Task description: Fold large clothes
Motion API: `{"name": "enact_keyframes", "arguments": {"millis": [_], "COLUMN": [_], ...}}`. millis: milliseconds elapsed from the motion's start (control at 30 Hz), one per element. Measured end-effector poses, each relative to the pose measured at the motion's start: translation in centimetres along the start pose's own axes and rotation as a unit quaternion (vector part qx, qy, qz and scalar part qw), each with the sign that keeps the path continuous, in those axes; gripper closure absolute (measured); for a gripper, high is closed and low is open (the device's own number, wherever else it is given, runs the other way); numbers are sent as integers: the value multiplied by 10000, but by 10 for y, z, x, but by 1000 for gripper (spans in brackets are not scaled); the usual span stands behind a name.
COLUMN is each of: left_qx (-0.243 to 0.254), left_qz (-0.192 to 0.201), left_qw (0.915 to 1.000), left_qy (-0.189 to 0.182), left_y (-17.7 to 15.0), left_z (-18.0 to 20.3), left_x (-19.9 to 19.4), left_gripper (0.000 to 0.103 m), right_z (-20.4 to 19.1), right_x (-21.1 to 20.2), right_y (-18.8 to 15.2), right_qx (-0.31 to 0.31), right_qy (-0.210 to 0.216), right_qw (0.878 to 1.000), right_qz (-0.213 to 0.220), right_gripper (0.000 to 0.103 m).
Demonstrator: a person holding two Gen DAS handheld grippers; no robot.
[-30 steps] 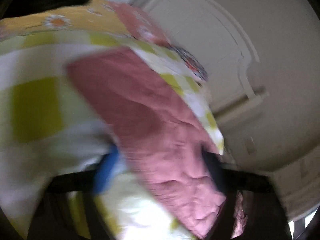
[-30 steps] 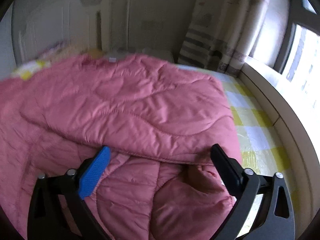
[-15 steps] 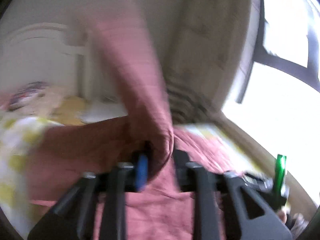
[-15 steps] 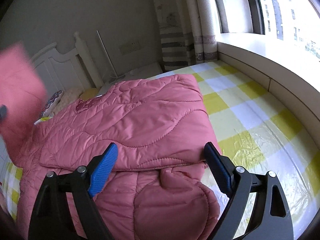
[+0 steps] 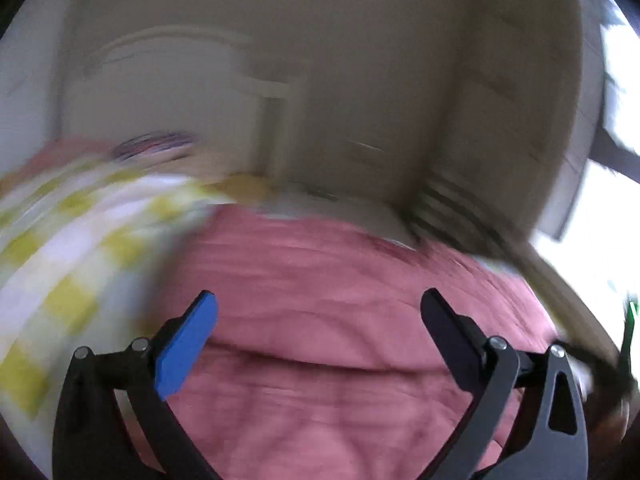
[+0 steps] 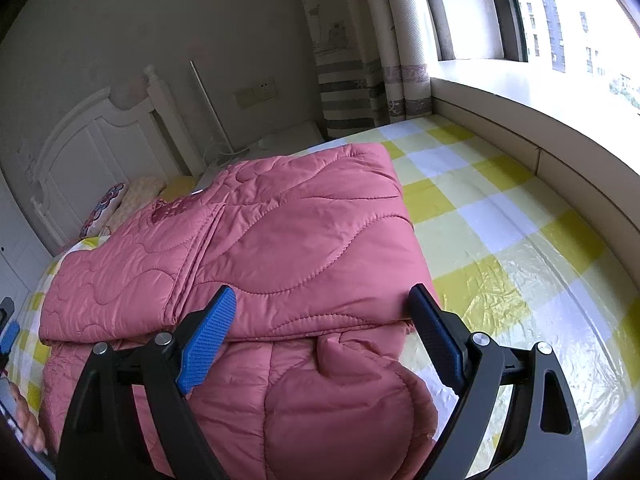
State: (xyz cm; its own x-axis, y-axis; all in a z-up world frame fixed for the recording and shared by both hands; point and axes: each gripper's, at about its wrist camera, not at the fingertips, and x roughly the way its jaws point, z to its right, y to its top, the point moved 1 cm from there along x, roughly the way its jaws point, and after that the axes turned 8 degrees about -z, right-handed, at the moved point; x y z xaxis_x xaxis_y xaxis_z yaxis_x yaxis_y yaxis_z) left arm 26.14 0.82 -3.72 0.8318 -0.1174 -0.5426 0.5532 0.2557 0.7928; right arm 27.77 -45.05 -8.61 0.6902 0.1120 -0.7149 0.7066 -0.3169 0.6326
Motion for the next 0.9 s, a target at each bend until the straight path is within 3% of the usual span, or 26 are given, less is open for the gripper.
{"name": "enact_keyframes", "arguments": {"millis": [100,200,433,533,667,800,900], "left_qx": [-836,-966,-443,-599,-959,-743,-126], "left_qz": [-127,-493,-668,-845,-803,-479,-497], "left_qw": [9961,9933,9962,9938,9912,9958,9985], "left_qy": [263,394,327,393,432,243,-166], "left_y": [-2,-10,-11,-13,-17,2,35], "left_z": [-50,-66,-48,-57,-71,-60,-23], "left_x": [7,24,31,38,29,7,8], "left_gripper": [3,3,2,2,2,2,2], "right_z": [-1,-20,-106,-138,-147,-136,-135], "right_x": [-3,-14,-23,-3,55,54,54], "right_y": [-1,-2,4,6,-14,-13,-12], "right_qx": [-51,-407,-1514,-1834,-2093,-1881,-1899], "right_qy": [-69,-450,-162,-230,-638,-403,-438], "right_qw": [9999,9980,9882,9828,9719,9776,9770], "right_qz": [76,186,172,-20,-869,-850,-865], "right_gripper": [20,23,23,23,21,18,17]}}
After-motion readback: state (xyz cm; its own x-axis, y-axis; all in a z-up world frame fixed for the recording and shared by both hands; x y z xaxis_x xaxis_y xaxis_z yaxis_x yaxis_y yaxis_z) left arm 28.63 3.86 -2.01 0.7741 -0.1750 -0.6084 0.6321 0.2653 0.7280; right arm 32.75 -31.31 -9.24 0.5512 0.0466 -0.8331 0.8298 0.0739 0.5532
